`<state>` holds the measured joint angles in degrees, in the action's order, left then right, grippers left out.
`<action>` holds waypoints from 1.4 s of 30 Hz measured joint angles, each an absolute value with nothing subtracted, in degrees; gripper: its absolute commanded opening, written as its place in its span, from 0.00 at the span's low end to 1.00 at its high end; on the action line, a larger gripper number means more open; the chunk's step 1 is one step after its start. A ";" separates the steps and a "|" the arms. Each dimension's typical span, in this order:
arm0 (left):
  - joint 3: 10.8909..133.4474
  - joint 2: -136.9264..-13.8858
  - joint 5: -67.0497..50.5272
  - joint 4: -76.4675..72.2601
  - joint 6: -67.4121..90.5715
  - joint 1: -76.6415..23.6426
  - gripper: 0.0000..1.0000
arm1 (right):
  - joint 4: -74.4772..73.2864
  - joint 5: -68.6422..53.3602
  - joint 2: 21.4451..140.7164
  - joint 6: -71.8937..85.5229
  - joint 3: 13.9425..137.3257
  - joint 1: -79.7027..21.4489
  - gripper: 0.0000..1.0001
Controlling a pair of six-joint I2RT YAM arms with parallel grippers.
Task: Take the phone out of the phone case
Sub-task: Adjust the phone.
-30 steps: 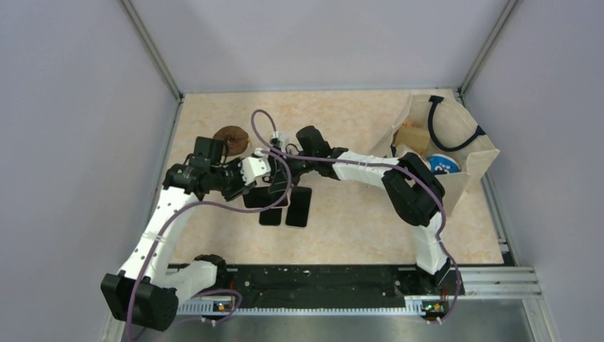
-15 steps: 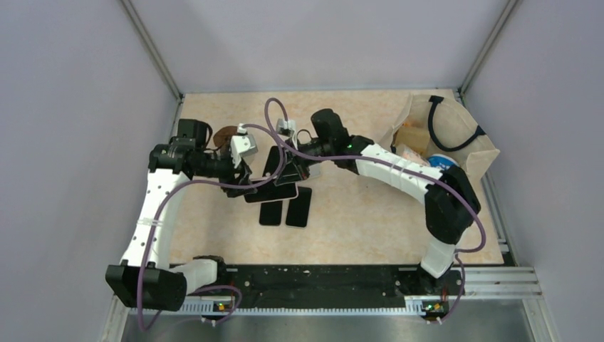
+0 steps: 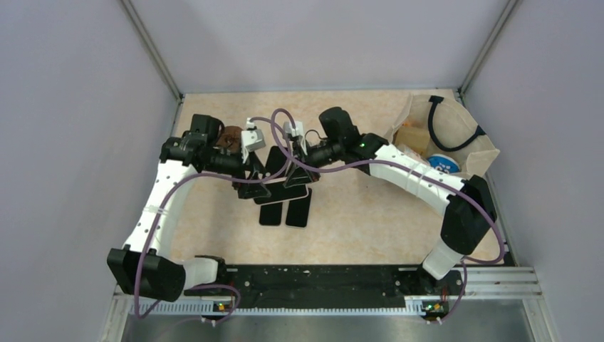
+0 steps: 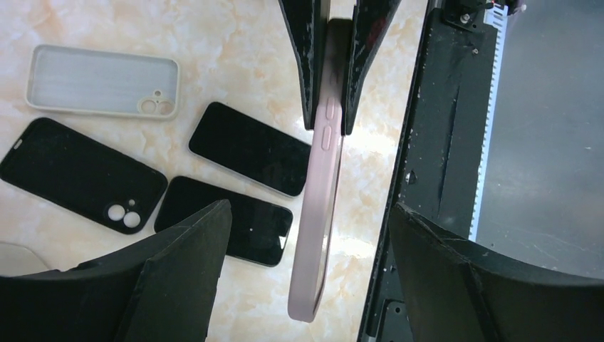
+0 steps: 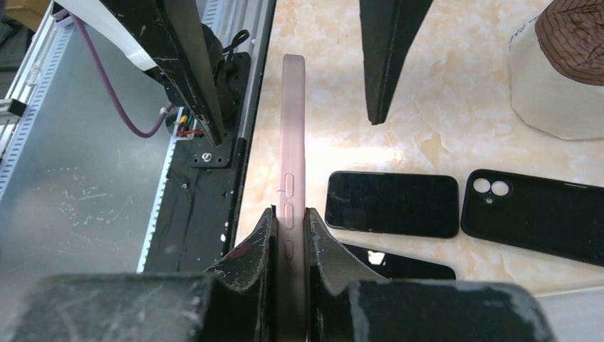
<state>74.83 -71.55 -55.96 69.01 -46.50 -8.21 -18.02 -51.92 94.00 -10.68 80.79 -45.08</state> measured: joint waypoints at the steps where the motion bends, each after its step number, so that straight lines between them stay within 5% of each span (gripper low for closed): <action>1: 74.83 -71.53 -56.01 67.94 -45.69 -8.84 0.86 | -18.28 -51.90 93.97 -10.98 80.79 -45.08 0.00; 16: 67.96 -70.57 -56.01 54.26 -36.73 -14.26 0.85 | -18.85 -51.55 88.44 -11.07 80.60 -42.85 0.00; 24: 61.41 -63.44 -58.37 37.43 -22.61 -14.22 0.71 | -14.63 -51.59 83.15 -8.23 78.04 -38.48 0.00; 29: 61.17 -63.11 -59.37 29.65 -16.14 -14.24 0.54 | -13.30 -51.99 82.15 -7.38 76.71 -38.41 0.00; 35: 61.19 -63.75 -61.95 26.24 -11.88 -14.24 0.00 | -11.22 -52.16 82.11 -6.85 75.00 -38.24 0.00; 40: 61.45 -66.02 -66.81 26.20 -11.79 -14.35 0.00 | -9.63 -54.61 81.52 -5.61 73.36 -37.21 0.00; 42: 61.91 -66.50 -66.98 27.07 -12.34 -14.35 0.00 | -9.21 -54.54 81.38 -5.17 72.88 -37.06 0.21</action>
